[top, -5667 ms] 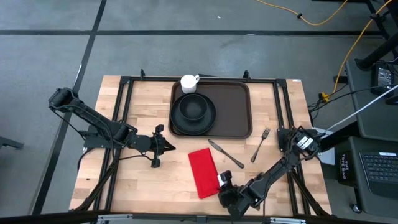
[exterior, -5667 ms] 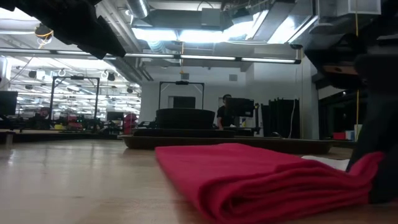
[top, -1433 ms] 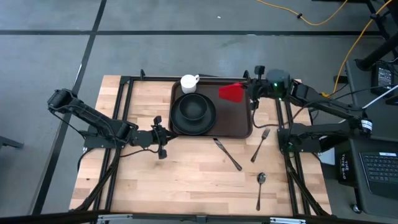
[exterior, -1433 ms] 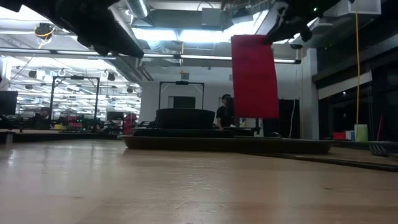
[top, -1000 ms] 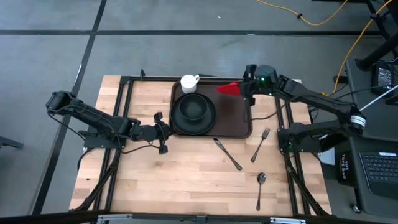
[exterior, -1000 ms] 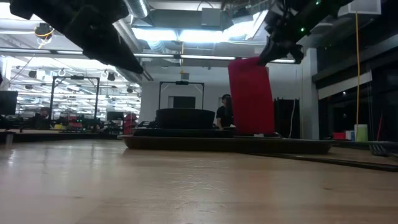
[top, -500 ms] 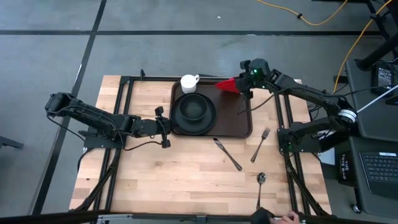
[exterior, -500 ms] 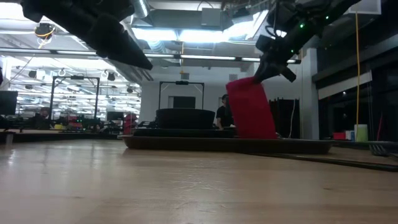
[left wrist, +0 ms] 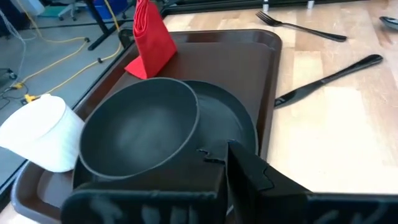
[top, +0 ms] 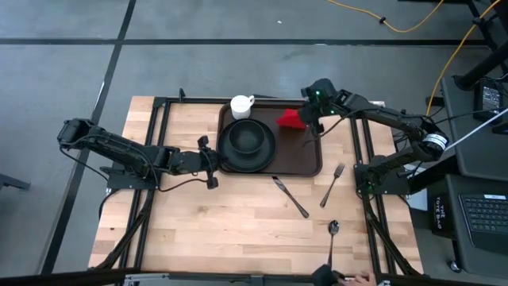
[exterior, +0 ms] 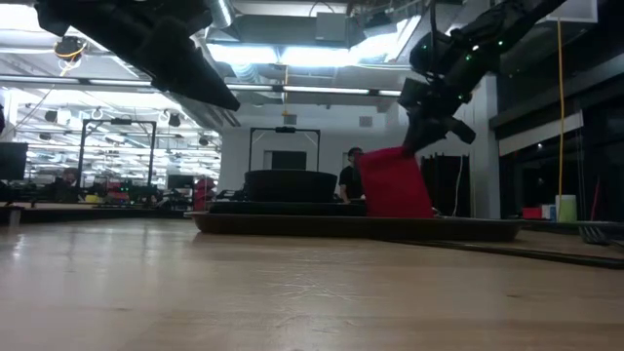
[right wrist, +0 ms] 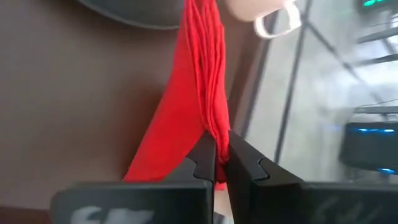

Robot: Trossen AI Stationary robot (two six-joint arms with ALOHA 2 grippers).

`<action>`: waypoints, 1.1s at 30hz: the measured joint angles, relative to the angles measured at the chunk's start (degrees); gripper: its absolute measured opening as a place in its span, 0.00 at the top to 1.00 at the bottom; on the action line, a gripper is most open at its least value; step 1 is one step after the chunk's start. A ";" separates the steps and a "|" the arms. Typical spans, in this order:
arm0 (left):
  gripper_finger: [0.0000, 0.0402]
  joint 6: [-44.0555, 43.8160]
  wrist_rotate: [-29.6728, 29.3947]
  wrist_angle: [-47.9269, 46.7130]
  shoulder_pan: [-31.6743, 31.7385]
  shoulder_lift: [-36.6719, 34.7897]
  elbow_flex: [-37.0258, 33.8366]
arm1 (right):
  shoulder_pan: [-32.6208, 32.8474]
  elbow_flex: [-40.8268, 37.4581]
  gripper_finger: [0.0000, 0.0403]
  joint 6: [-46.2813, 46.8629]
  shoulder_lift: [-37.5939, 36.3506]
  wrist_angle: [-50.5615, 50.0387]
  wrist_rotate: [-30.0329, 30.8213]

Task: Set up tray
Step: Put the red napkin on the brown serving tray to the right of the black plate

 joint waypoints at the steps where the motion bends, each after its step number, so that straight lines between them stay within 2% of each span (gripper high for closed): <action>1: 0.99 0.02 0.24 0.00 0.00 0.00 0.00 | 0.00 0.00 0.96 0.07 0.03 -1.01 -0.04; 3: 1.00 0.06 0.24 -0.04 0.00 0.00 0.00 | 0.00 0.00 0.95 0.09 -0.01 -2.35 -0.44; 7: 1.00 0.05 0.04 -0.05 0.00 0.00 0.00 | 0.26 0.00 0.96 -0.82 -0.01 -5.57 -5.01; 12: 1.00 0.04 0.27 0.00 0.00 0.00 0.00 | 1.61 0.00 0.96 -1.42 -0.01 -8.82 -5.94; 28: 0.99 -0.87 0.40 0.07 0.00 0.00 0.00 | 5.77 0.00 0.96 1.50 0.28 -11.66 -5.45; 33: 0.99 -0.89 0.40 0.10 -0.02 0.00 0.00 | 5.77 0.00 0.96 5.40 2.73 -11.67 -0.63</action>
